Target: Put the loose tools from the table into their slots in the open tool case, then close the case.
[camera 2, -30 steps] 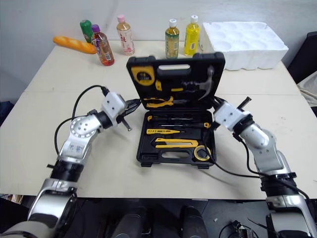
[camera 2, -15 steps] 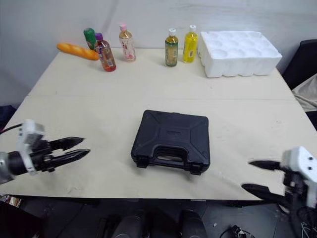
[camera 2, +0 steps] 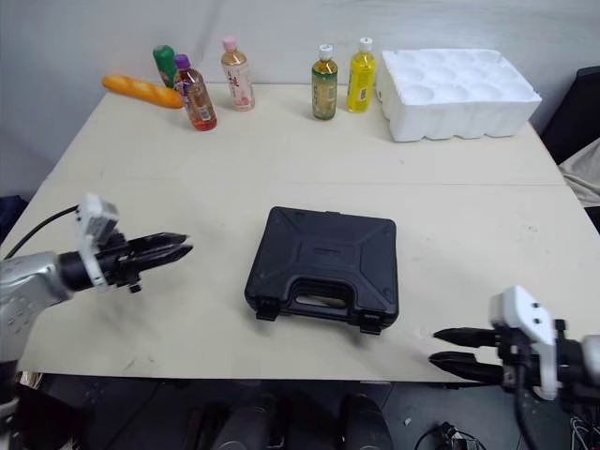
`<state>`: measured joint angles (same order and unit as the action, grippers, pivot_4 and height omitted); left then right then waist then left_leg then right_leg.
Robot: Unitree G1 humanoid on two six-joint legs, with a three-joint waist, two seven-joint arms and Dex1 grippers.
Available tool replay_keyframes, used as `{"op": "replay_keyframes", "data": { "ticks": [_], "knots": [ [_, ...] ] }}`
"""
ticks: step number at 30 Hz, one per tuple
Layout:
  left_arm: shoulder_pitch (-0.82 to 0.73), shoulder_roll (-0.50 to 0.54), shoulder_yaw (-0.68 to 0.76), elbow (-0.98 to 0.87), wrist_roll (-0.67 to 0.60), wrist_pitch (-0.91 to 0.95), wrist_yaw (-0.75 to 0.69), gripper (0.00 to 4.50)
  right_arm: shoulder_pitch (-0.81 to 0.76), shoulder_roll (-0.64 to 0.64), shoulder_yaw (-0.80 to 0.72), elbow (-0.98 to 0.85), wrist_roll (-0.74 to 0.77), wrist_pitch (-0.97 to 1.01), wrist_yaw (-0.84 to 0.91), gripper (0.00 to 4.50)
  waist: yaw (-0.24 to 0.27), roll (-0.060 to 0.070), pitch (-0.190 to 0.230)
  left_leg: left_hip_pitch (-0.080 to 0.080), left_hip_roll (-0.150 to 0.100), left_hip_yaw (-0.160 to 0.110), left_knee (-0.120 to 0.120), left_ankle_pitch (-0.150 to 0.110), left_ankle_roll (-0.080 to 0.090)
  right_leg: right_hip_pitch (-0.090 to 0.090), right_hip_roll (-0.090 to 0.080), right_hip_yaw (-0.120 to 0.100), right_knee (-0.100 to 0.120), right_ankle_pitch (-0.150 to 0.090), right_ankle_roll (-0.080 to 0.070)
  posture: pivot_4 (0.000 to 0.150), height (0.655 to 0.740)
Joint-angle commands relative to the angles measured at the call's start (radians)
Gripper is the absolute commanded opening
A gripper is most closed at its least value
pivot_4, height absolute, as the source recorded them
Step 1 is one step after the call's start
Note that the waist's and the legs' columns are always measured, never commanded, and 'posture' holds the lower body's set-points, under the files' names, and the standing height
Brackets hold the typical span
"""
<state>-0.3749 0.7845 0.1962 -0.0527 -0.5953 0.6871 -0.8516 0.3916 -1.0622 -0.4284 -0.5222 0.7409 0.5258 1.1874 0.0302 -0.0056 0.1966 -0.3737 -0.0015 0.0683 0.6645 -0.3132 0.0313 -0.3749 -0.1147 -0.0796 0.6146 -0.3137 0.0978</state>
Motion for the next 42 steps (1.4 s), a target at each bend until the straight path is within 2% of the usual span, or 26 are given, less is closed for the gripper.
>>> {"op": "replay_keyframes", "data": {
  "ticks": [1,7,13,18,22,28,33,34,37,42],
  "knots": [
    [-0.134,-0.052,-0.099,0.114,0.095,-0.055,0.019,0.0,-0.08,0.004,0.107,-0.024,-0.036,0.02,-0.035,0.05,-0.001,-0.001,0.0,0.0,-0.001,0.0,0.0,0.0,-0.001,0.0,-0.001,0.001,0.001,0.001,0.001,0.15,0.7384],
    [-0.45,-0.232,-0.244,0.537,0.268,-0.229,0.008,0.0,-0.25,0.023,0.339,0.068,-0.169,0.011,-0.048,0.05,-0.002,-0.005,-0.001,-0.002,-0.002,0.0,0.001,0.001,0.001,-0.002,-0.001,0.001,0.001,0.001,0.001,0.15,0.7384],
    [-0.691,-0.374,-0.281,0.966,0.393,-0.463,-0.019,0.0,-0.388,0.067,0.42,0.157,-0.22,0.019,-0.054,0.05,-0.007,-0.007,0.0,-0.006,-0.003,0.005,0.003,0.002,0.004,-0.004,0.001,-0.009,0.003,0.002,0.003,0.15,0.7384],
    [-0.793,-0.427,-0.281,1.177,0.459,-0.594,-0.031,0.0,-0.442,0.085,0.441,0.202,-0.245,0.008,-0.052,0.05,-0.006,-0.008,0.001,-0.006,-0.002,0.005,0.005,0.003,0.004,-0.005,0.001,-0.01,0.004,0.002,0.003,0.15,0.7384],
    [-0.821,-0.443,-0.29,1.247,0.504,-0.663,-0.104,0.0,-0.477,0.08,0.449,0.247,-0.29,-0.026,-0.038,0.05,-0.005,-0.009,0.001,-0.007,-0.002,0.004,0.007,0.003,0.004,-0.005,-0.001,-0.01,0.006,0.002,0.003,0.15,0.7384],
    [-0.789,-0.415,-0.29,1.196,0.503,-0.681,-0.351,0.0,-0.546,0.076,0.426,0.341,-0.36,-0.091,-0.04,0.05,-0.005,-0.008,0.001,-0.025,-0.003,0.003,0.019,0.003,0.005,-0.02,0.002,-0.012,0.013,0.003,0.004,0.15,0.7384],
    [-0.688,-0.379,-0.3,1.018,0.482,-0.63,-0.518,0.0,-0.586,0.054,0.415,0.424,-0.423,-0.156,-0.036,0.05,-0.006,-0.008,0.001,-0.027,-0.004,0.002,0.02,0.004,0.007,-0.021,0.002,-0.013,0.013,0.003,0.005,0.15,0.7384],
    [-0.645,-0.373,-0.306,0.937,0.472,-0.6,-0.54,0.0,-0.595,0.044,0.42,0.458,-0.451,-0.183,-0.036,0.05,-0.007,-0.008,0.001,-0.027,-0.004,0.001,0.02,0.003,0.007,-0.021,0.002,-0.013,0.013,0.003,0.005,0.15,0.7384],
    [-0.545,-0.364,-0.317,0.734,0.45,-0.519,-0.564,0.0,-0.621,0.035,0.422,0.53,-0.487,-0.215,-0.045,0.05,-0.008,-0.008,0.001,-0.028,-0.004,0.0,0.02,0.003,0.007,-0.021,0.001,-0.014,0.012,0.003,0.005,0.15,0.7384],
    [-0.415,-0.346,-0.324,0.47,0.423,-0.387,-0.521,0.0,-0.654,0.037,0.394,0.556,-0.482,-0.204,-0.053,0.05,-0.006,-0.008,0.001,-0.028,-0.004,-0.002,0.021,0.004,0.007,-0.019,-0.001,-0.014,0.013,0.003,0.005,0.15,0.7384]
  ]
}}
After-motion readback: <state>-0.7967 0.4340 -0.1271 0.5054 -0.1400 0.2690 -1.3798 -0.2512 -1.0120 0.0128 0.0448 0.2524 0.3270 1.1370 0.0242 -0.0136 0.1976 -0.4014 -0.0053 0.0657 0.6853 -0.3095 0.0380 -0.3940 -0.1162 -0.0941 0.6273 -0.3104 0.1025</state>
